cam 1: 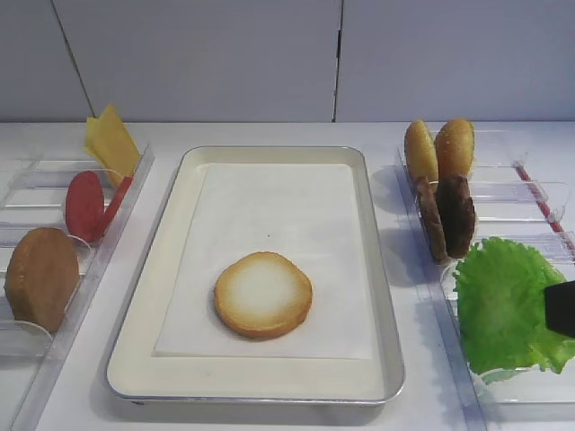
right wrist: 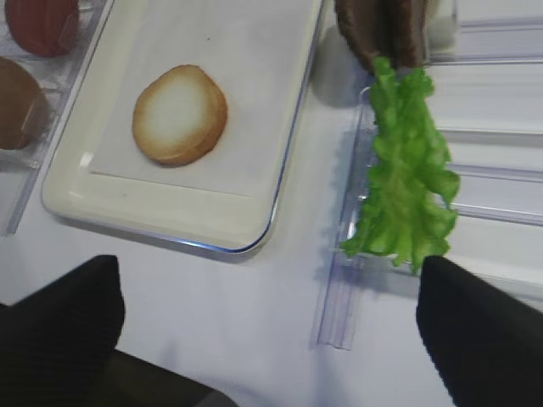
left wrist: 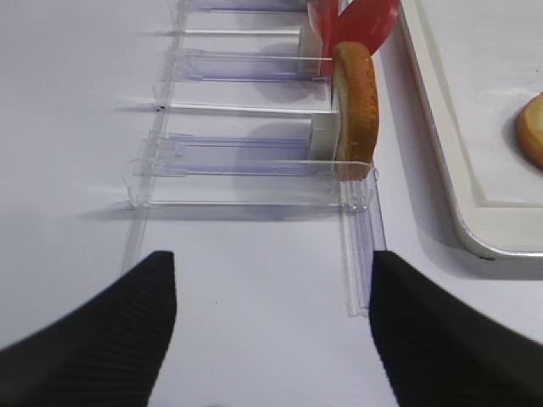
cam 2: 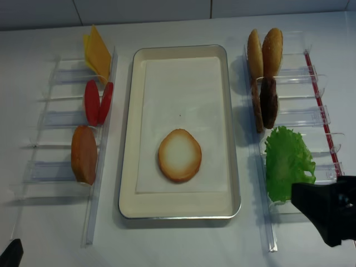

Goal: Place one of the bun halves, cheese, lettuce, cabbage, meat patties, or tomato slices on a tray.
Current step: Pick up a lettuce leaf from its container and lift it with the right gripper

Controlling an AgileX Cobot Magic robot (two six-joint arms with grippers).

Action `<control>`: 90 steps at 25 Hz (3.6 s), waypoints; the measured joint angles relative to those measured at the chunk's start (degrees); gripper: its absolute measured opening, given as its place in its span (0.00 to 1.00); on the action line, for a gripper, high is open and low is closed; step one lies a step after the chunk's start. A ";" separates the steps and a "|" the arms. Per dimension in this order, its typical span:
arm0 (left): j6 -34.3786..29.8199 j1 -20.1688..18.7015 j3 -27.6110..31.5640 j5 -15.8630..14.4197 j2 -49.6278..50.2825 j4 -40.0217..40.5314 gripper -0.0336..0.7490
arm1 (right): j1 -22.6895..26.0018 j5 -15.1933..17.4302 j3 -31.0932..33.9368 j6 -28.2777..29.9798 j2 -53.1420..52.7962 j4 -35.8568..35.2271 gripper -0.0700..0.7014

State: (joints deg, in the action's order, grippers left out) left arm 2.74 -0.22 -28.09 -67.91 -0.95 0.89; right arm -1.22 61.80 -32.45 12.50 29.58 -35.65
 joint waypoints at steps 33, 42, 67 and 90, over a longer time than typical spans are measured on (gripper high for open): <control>0.00 0.00 0.00 0.00 0.00 0.00 0.64 | 0.00 -10.78 0.00 18.56 30.56 -9.87 0.99; 0.00 0.00 0.00 0.00 0.00 0.00 0.64 | 0.00 -11.35 -0.64 18.95 31.03 -10.00 0.66; 0.00 0.00 0.00 0.00 0.00 0.00 0.64 | 0.00 -14.86 -0.74 19.00 32.13 -6.89 0.57; 0.00 0.00 0.00 0.00 0.00 0.00 0.64 | 0.00 -11.09 -2.76 19.27 36.15 -7.92 0.18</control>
State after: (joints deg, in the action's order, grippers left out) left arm 2.74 -0.22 -28.09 -67.91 -0.95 0.89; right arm -1.22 50.71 -35.21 31.78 65.73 -43.58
